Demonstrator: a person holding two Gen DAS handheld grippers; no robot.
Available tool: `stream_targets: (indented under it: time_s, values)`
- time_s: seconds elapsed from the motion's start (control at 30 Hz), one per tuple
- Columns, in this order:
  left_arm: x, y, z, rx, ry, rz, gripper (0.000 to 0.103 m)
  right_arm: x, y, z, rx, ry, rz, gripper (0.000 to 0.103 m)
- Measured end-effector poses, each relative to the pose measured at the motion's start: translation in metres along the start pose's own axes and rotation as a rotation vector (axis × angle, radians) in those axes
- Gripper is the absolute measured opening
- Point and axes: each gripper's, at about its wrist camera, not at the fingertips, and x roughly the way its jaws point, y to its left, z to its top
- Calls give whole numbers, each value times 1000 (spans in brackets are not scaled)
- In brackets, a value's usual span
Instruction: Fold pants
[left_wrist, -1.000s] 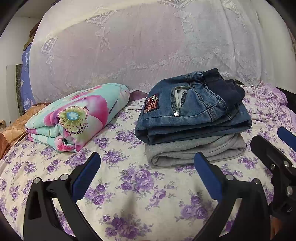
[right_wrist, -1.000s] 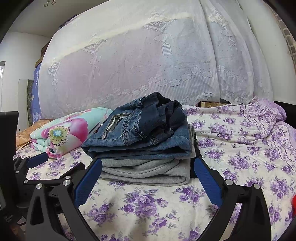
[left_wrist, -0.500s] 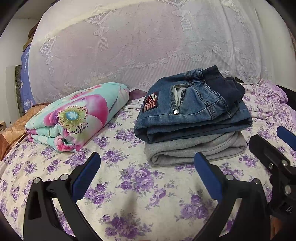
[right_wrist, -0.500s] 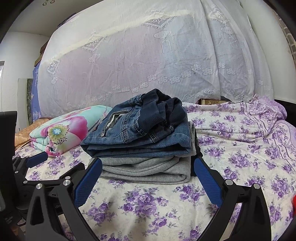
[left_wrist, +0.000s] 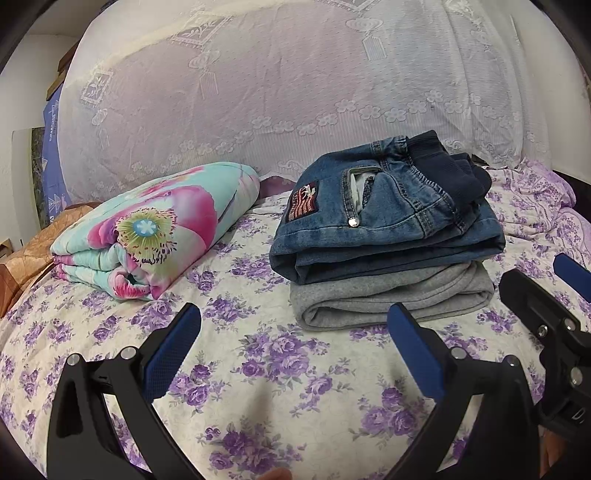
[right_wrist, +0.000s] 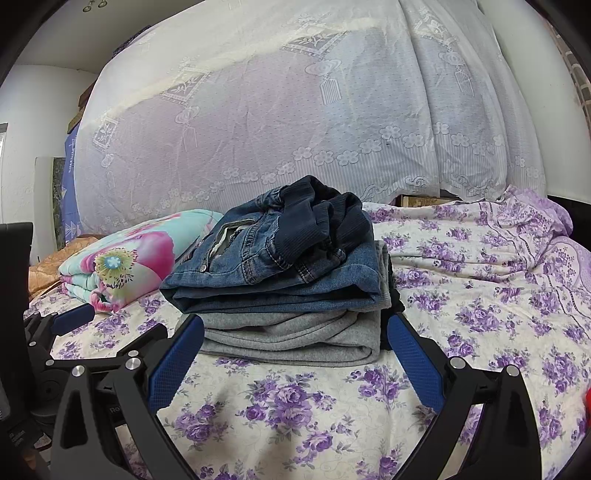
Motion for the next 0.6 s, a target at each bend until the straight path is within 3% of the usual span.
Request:
stream_targets:
  time_s: [0.6]
  values:
    - [0, -2, 1, 0, 5, -4, 98, 1, -1, 0, 2, 2, 1, 100]
